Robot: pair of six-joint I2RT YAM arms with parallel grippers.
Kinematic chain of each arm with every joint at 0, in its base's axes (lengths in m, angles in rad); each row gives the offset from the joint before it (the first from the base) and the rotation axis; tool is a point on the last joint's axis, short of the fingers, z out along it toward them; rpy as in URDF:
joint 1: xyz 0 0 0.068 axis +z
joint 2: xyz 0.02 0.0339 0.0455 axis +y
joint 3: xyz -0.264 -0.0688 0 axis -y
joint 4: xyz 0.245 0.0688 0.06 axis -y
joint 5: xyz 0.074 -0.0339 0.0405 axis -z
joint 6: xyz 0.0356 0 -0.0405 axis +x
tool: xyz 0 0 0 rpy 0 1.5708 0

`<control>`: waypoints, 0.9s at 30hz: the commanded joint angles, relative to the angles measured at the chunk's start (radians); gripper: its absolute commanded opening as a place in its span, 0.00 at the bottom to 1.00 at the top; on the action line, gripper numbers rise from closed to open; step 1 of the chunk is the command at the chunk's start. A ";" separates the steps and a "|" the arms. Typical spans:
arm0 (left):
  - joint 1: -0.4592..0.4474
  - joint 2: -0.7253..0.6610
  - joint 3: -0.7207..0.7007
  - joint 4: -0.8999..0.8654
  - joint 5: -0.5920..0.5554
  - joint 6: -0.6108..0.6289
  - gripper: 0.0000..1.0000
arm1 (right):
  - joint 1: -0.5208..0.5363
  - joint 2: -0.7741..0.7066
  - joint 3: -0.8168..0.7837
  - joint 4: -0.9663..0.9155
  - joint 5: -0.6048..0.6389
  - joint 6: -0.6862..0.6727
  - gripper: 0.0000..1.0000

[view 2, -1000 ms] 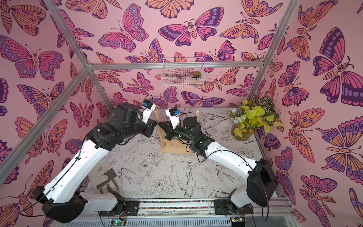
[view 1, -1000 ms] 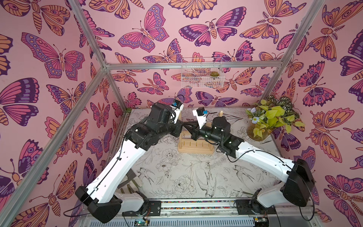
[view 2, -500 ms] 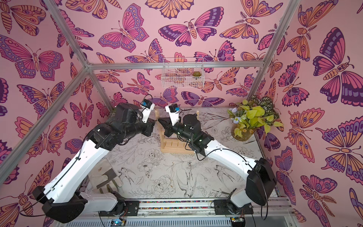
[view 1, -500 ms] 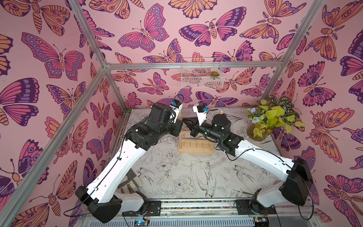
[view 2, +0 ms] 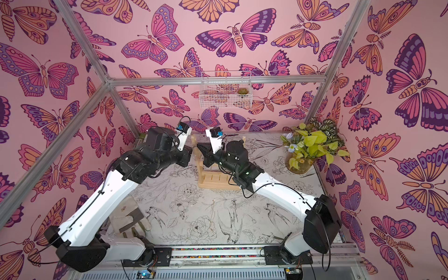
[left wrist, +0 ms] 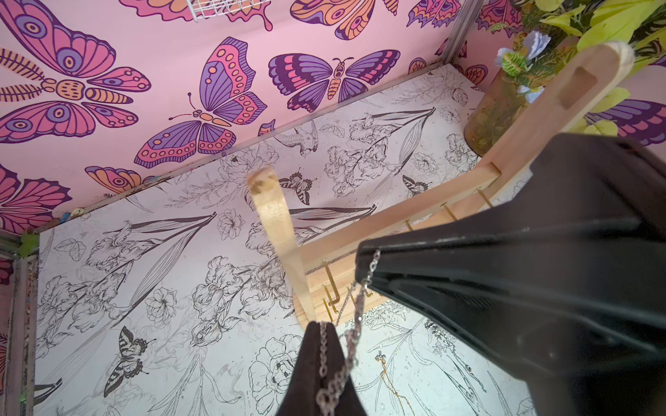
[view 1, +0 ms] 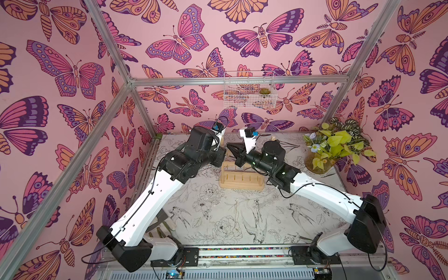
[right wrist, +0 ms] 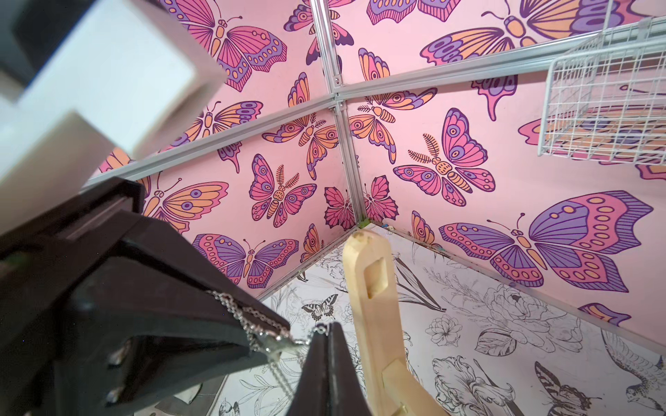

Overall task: Hang the necklace on the jewelry display stand
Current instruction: Hang the necklace on the stand.

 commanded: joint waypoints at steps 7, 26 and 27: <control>0.000 0.024 0.001 0.042 -0.022 -0.011 0.00 | -0.001 0.029 0.012 0.032 0.027 -0.029 0.00; 0.008 0.004 0.008 0.045 -0.033 -0.005 0.00 | -0.007 0.031 0.024 0.044 0.021 -0.015 0.00; 0.009 0.005 0.007 0.048 -0.034 -0.007 0.00 | -0.007 0.033 0.024 0.045 0.020 -0.015 0.00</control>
